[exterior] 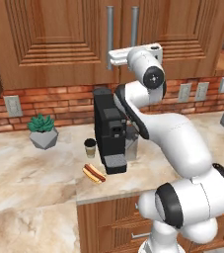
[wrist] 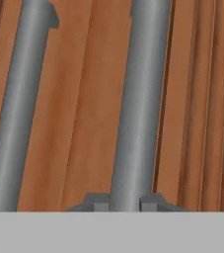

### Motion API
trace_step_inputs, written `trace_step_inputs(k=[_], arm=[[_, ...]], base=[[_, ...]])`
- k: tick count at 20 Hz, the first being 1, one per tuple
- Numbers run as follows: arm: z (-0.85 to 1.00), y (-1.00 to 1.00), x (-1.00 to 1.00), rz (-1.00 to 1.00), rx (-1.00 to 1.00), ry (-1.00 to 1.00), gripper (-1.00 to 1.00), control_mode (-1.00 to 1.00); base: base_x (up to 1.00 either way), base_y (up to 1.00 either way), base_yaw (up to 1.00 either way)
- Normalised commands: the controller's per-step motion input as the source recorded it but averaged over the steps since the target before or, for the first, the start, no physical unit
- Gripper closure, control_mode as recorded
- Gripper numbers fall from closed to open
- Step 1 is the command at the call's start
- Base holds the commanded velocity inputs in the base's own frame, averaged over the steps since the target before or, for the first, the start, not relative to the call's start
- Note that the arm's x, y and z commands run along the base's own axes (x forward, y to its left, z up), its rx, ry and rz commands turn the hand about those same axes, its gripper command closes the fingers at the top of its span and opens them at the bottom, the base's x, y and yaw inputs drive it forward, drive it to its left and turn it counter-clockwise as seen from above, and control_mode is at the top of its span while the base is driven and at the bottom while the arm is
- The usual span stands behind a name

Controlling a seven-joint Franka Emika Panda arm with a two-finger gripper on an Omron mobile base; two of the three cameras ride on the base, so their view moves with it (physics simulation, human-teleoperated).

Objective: Pick the pan from the cabinet and place it on the stove. Then turn on the stove burner for the pan.

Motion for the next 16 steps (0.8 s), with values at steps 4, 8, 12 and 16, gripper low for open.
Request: trace_step_inputs(k=[4,8,12,16], arm=[[-0.19,0.14,-0.56,0.03,-0.04,0.0,1.0,-1.0],[-0.11,0.06,-0.51,0.04,-0.03,0.0,1.0,-1.0],[-0.08,-0.08,-0.6,0.11,0.0,0.0,1.0,-1.0],[-0.1,-0.24,-0.65,0.17,0.0,0.03,1.0,-1.0]], base=[[0.0,0.0,0.0],[0.0,0.0,0.0],[0.0,0.0,0.0],[0.0,0.0,0.0]])
